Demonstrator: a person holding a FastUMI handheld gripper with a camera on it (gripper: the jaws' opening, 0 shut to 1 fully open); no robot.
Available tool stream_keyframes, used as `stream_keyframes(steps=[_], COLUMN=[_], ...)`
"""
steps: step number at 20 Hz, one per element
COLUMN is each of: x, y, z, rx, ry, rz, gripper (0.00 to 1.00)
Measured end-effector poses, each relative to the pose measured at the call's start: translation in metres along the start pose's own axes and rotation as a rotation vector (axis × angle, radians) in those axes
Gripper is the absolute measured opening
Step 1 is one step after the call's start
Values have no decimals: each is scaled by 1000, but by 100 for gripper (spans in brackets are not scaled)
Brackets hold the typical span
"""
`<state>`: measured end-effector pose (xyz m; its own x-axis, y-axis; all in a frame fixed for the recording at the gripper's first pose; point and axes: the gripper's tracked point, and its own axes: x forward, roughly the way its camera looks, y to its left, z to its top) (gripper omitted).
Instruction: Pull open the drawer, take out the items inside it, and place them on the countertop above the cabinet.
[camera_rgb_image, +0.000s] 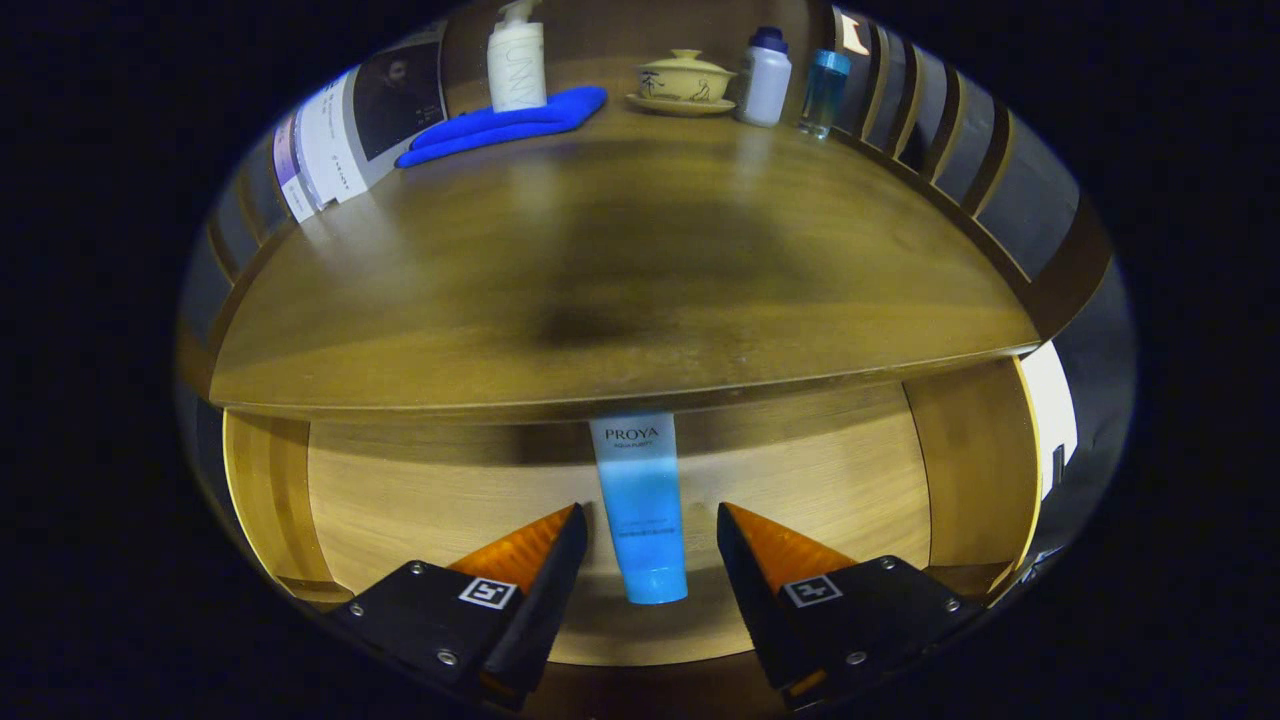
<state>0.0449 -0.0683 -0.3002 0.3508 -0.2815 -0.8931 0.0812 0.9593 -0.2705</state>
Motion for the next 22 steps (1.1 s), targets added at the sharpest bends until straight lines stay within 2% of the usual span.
stream_keyframes(steps=[2,4,5,7,9,13,22], x=[5,10,10,11,9,0,-60], y=[3,5,4,3,2,-7,-6], z=[-5,-11,-11,-12,-15,-14,-29], rx=[-11,-20,-15,13,20,-28,-133], ry=[26,44,46,38,48,21,-43], rz=[9,20,28,40,51,6,-34], gripper=[74,62,53,49,47,42,42])
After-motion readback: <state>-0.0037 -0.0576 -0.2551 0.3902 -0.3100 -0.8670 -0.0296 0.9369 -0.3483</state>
